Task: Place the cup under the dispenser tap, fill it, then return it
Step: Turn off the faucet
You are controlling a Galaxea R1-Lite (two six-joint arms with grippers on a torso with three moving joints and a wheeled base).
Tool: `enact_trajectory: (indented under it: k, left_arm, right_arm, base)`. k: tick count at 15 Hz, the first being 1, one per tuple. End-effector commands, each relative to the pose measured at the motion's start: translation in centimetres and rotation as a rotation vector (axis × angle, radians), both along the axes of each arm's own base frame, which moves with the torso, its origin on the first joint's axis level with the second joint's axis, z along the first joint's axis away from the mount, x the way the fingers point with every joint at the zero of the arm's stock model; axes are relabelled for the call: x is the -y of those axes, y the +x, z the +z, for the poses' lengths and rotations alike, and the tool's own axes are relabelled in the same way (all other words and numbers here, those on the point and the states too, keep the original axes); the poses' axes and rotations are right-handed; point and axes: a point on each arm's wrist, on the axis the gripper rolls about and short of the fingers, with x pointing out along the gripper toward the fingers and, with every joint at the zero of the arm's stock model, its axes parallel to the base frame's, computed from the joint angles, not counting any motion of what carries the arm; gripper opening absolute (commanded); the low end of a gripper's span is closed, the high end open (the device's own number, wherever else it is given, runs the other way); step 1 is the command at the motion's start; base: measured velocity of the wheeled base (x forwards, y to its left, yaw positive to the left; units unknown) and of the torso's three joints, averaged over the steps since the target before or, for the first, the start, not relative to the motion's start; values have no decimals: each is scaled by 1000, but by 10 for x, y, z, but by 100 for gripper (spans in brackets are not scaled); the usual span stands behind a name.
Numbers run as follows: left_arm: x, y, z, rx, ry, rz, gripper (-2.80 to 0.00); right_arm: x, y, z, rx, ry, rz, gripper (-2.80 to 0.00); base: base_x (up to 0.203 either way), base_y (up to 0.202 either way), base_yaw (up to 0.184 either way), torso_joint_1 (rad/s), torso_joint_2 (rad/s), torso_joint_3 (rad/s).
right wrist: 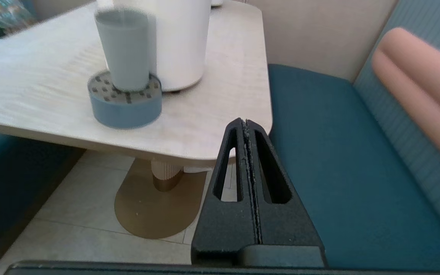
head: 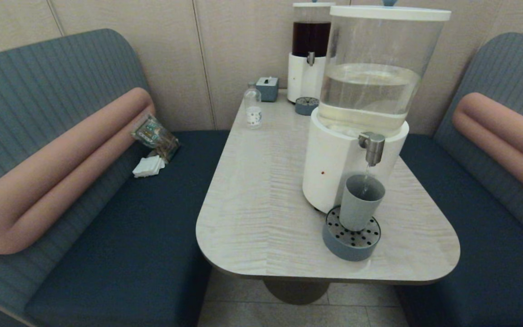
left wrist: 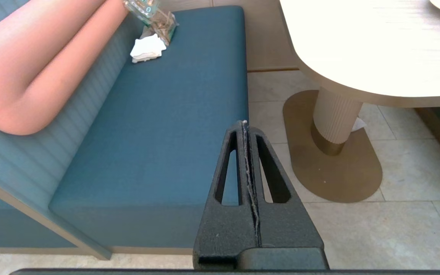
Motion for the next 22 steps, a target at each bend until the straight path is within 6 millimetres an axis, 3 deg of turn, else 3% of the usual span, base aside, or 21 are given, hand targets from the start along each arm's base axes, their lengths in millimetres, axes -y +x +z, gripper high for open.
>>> enact_trajectory:
  k: [1,4,22]
  left_arm:
    - [0,0,0,-1,0,0,-280]
    - [0,0,0,-1,0,0,-280]
    - [0,0,0,-5,43,-6,-280]
  right_arm:
    - [0,7,-17,-33,5,1,-280]
    - [0,7,-30,-162,28,3,-280]
    - [0,8,-28,-153,107,-8,-280]
  base:
    - [0,0,0,0,0,0]
    - [0,0,0,0,0,0]
    - [0,0,0,0,0,0]
